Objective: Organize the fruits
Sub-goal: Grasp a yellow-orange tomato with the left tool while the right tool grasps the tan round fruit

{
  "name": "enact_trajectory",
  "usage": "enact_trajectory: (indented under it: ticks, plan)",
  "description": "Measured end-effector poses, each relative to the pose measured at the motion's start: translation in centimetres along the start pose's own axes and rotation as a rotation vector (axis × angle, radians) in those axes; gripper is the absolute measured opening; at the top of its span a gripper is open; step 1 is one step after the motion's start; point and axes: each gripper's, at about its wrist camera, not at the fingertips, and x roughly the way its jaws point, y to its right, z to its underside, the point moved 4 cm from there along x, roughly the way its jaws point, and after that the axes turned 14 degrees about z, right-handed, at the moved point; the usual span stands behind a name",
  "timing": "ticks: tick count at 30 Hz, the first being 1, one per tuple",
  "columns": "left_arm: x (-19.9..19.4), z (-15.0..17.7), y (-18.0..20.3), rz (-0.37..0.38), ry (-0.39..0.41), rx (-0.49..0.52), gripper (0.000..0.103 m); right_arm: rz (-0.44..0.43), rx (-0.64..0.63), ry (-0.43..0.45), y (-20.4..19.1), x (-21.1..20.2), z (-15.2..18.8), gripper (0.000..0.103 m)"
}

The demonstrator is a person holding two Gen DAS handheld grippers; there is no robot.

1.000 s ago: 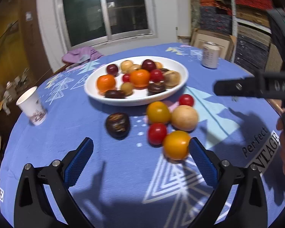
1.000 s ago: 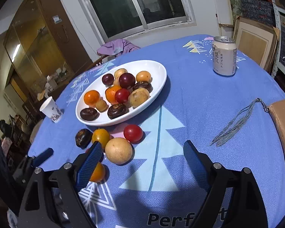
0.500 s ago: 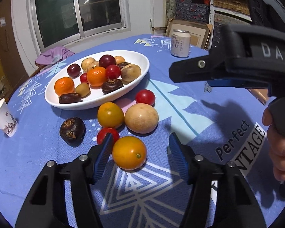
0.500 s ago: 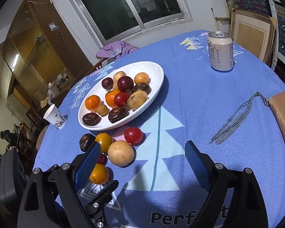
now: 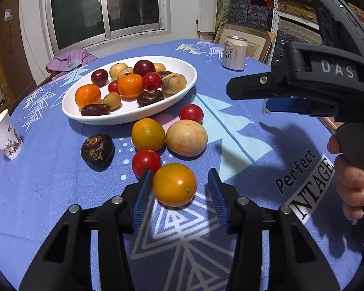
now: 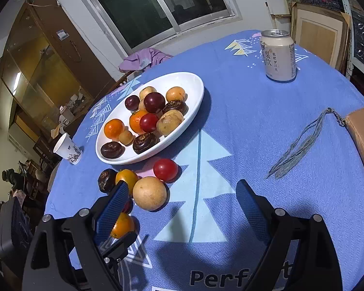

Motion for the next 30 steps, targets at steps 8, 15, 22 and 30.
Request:
enact_trajectory:
  ticks: [8,15,22,30]
  plan:
    - [-0.1,0.4,-0.2,0.007,-0.005,-0.012,0.038,-0.004,0.002,-0.004,0.0,0.0,0.0,0.091]
    - [0.6,0.5,-0.5,0.029,-0.022,-0.037,0.038,0.006,-0.022,-0.002,-0.3,0.3,0.2,0.091]
    - [-1.7,0.5,-0.5,0.035,0.028,-0.02,0.037,0.001,-0.071,0.002,-1.0,0.3,0.4,0.091]
    - [-6.0,1.2,-6.7,-0.093,0.118,-0.147,0.037,0.072,-0.273,0.039,-4.1,1.2,2.1,0.087]
